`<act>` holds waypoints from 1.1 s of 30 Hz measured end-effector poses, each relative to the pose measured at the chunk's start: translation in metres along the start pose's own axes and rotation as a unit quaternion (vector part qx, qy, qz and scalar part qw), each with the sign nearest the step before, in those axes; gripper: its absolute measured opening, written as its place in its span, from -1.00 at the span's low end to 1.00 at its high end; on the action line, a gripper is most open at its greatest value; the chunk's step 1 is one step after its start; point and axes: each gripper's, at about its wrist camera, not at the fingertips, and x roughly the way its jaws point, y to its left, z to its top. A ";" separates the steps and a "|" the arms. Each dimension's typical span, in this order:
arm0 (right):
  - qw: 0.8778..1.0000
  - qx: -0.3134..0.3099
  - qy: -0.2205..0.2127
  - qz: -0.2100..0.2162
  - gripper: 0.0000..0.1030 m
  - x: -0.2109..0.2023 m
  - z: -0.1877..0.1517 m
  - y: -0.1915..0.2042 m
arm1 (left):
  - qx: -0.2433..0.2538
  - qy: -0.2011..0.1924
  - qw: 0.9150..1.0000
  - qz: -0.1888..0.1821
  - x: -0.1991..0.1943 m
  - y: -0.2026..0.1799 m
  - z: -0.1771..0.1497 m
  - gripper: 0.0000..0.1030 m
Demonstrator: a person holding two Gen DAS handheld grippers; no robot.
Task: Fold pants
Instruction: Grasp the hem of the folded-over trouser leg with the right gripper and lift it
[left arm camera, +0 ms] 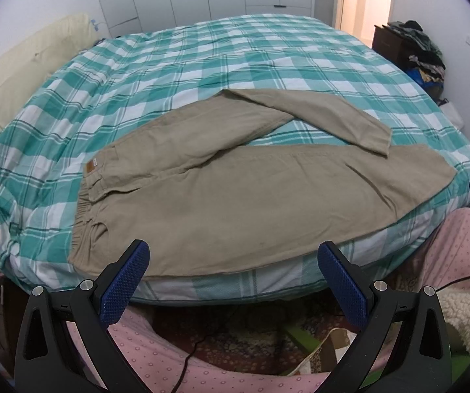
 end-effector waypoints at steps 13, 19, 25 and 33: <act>1.000 0.002 -0.008 0.014 0.97 -0.001 0.002 0.000 | -0.001 0.003 1.000 -0.001 0.003 0.000 -0.001 0.99; 0.985 -0.022 -0.097 0.142 0.97 0.028 0.027 -0.023 | 0.002 0.006 1.000 -0.004 0.007 -0.001 0.000 0.99; 0.976 -0.153 0.001 0.155 0.33 0.187 0.054 -0.023 | -0.013 0.014 1.000 0.000 0.008 0.008 -0.004 0.99; 0.972 -0.203 0.050 0.108 -0.30 0.286 0.062 -0.016 | -0.046 0.052 0.997 0.023 0.028 0.029 -0.008 0.99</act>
